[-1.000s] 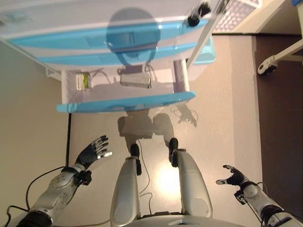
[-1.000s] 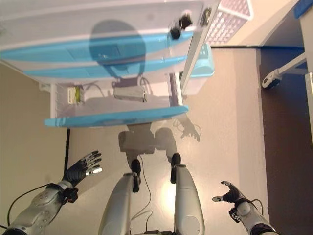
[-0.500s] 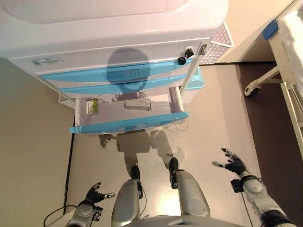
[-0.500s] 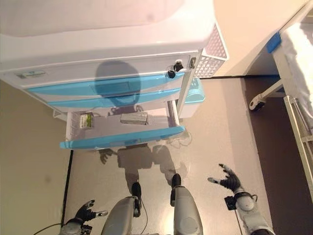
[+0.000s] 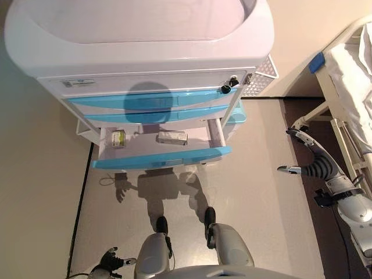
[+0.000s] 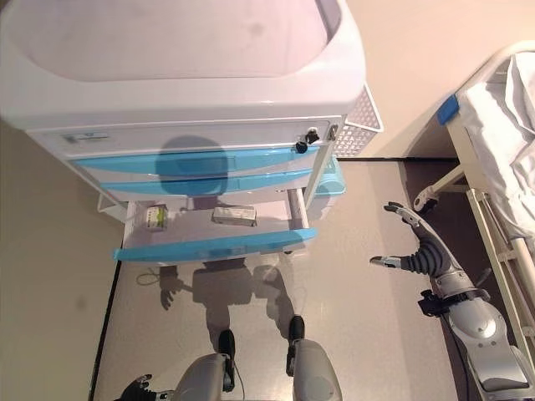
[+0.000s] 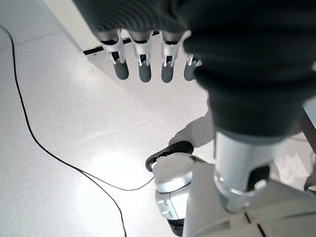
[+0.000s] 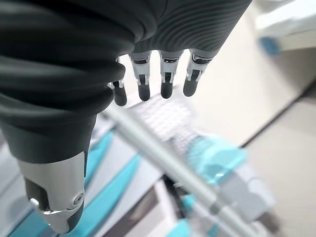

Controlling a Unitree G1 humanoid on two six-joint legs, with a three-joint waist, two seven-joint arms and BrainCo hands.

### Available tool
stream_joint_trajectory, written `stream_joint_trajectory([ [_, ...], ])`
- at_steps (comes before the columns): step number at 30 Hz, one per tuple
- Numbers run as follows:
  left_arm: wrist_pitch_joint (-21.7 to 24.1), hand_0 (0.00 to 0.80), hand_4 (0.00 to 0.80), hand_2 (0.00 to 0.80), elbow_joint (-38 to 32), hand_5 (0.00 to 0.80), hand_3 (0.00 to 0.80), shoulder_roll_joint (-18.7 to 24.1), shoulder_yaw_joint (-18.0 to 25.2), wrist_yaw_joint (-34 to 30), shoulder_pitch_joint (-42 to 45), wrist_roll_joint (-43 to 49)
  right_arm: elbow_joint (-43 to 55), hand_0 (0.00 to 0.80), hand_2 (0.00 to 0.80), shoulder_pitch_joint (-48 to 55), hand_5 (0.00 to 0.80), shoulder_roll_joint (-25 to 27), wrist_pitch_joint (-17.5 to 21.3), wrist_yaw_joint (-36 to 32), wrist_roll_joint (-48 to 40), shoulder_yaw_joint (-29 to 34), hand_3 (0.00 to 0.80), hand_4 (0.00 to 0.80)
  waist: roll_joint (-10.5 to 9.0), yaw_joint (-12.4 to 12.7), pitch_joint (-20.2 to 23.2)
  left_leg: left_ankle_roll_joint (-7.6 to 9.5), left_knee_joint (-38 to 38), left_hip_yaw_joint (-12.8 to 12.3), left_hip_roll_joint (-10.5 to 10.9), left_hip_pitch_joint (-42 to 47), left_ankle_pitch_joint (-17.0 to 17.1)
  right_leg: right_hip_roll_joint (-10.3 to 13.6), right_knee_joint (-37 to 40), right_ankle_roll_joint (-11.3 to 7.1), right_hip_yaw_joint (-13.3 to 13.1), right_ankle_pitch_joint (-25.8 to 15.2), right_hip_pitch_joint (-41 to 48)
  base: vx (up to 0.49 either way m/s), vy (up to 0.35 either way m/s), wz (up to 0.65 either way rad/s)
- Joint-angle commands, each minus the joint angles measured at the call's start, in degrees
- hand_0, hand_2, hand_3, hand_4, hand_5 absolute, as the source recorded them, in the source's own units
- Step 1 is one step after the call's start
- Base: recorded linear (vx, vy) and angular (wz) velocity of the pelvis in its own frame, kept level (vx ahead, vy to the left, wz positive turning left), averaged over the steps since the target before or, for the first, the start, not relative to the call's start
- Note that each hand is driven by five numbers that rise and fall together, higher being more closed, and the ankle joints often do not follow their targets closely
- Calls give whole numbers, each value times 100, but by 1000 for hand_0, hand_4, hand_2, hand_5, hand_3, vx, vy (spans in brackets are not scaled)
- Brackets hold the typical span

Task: Open the drawer and pick up the medicine

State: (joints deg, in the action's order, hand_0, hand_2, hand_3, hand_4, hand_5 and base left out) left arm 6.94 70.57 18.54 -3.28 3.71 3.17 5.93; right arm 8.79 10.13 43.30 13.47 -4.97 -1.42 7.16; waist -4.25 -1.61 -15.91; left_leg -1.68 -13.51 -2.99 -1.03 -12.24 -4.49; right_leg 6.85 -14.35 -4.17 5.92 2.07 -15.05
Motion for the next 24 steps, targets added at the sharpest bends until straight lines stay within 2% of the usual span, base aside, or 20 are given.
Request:
stream_joint_trajectory([
  [1,70,0,0,0,-270,0,0,123,48,-31,98,-44,155,0,0,-671,0,43,102,9,-428,-469,0,0,-67,166,-81,301,219,-84,280,-148,282,-67,-31,-269,205,-334,4,-37,-7,22],
  [4,79,0,0,0,-380,0,0,166,-26,-49,131,-58,-71,0,0,-1048,0,37,10,37,-375,-790,0,0,-59,262,-102,319,216,11,319,-172,294,-25,-120,-265,287,-300,10,-33,-12,30],
  [9,39,0,0,0,-460,0,0,375,-200,-83,183,-33,-923,0,0,-1894,0,-214,-286,163,-547,-1505,0,0,24,573,-121,355,158,390,485,-299,352,164,-308,-258,646,-197,26,-24,-16,44],
  [17,-22,0,0,0,-415,0,0,671,-290,-56,151,-65,-2362,0,0,-3271,0,-695,-513,527,-828,-2269,0,0,198,990,-194,375,35,812,696,-496,406,396,-560,-226,1082,-47,37,-13,-3,42],
  [24,-6,0,0,0,-623,0,0,756,-568,-1,33,-338,-4480,0,0,-4890,0,-1189,-741,1149,-524,-2653,0,0,345,1284,-269,396,-18,1128,831,-638,471,561,-734,-203,1404,36,34,-6,4,31],
])
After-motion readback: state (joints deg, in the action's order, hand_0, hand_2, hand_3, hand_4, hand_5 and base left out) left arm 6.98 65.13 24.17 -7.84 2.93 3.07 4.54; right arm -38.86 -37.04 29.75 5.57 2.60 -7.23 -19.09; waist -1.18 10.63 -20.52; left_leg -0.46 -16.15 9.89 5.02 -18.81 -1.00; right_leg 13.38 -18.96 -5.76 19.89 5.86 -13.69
